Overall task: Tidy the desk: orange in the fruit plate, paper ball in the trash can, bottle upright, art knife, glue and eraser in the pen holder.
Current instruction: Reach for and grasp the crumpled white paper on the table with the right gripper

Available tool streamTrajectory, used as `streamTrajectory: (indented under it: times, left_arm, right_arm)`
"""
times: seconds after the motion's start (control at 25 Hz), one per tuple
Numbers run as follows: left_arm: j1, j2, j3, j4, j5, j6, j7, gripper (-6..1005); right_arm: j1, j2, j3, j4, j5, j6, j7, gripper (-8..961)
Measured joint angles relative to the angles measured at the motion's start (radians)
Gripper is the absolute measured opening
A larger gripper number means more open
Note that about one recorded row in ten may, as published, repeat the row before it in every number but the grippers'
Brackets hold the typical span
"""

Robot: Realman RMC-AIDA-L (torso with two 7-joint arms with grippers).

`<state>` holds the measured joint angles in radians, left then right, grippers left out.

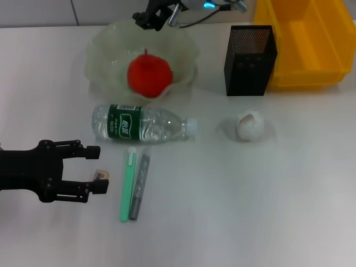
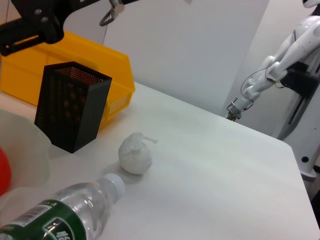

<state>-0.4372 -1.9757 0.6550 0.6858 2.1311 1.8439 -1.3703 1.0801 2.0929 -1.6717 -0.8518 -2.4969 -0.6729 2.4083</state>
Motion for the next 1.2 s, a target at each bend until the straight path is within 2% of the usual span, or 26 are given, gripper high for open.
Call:
streamTrajectory:
  times: [0.2, 0.24, 0.28, 0.32, 0.36, 0.4, 0.44, 0.48, 0.52, 0.56, 0.68, 0.84, 1.2]
  left_arm:
    - [0.0, 0.0, 0.0, 0.0, -0.001, -0.002, 0.003, 847]
    - [0.0, 0.0, 0.0, 0.0, -0.001, -0.002, 0.003, 847]
    - [0.0, 0.002, 0.0, 0.0, -0.001, -0.002, 0.005, 847]
    - [0.0, 0.003, 0.0, 0.0, -0.001, -0.002, 0.006, 847]
    - [-0.001, 0.004, 0.0, 0.0, 0.0, -0.002, 0.007, 847]
    - [-0.001, 0.004, 0.0, 0.0, 0.0, -0.002, 0.007, 847]
    - [-0.002, 0.004, 0.0, 0.0, 0.002, -0.002, 0.008, 847]
    - [-0.003, 0.004, 0.001, 0.0, 0.004, -0.002, 0.008, 847]
    - [-0.004, 0.004, 0.001, 0.0, 0.005, -0.002, 0.008, 847]
    - [-0.004, 0.004, 0.001, 0.0, 0.005, -0.002, 0.008, 847]
    - [-0.007, 0.005, 0.005, 0.001, 0.006, -0.002, 0.008, 847]
    - [-0.008, 0.005, 0.006, 0.004, 0.007, -0.002, 0.008, 847]
    - [-0.008, 0.005, 0.004, 0.005, 0.007, -0.006, 0.008, 846]
  right_arm:
    - [-0.024, -0.003, 0.015, -0.062, 0.0, -0.104, 0.015, 570]
    - [-0.044, -0.006, 0.042, -0.119, -0.004, -0.208, 0.033, 601]
    - [-0.044, -0.006, 0.042, -0.119, -0.004, -0.208, 0.033, 631]
    - [-0.06, -0.008, 0.083, -0.179, -0.019, -0.326, 0.056, 662]
    - [-0.06, -0.008, 0.083, -0.179, -0.019, -0.326, 0.056, 692]
    - [-0.065, -0.009, 0.106, -0.21, -0.038, -0.401, 0.074, 723]
    - [-0.069, -0.01, 0.148, -0.27, -0.092, -0.537, 0.118, 753]
    - [-0.069, -0.01, 0.148, -0.27, -0.092, -0.537, 0.118, 772]
    - [-0.07, -0.01, 0.18, -0.314, -0.155, -0.664, 0.159, 791]
    - [-0.07, -0.01, 0.18, -0.314, -0.155, -0.664, 0.159, 809]
    - [-0.055, -0.01, 0.225, -0.331, -0.213, -0.852, 0.187, 845]
    - [-0.061, -0.011, 0.228, -0.311, -0.248, -0.94, 0.19, 838]
    - [-0.087, -0.01, 0.223, -0.207, -0.269, -0.931, 0.191, 821]
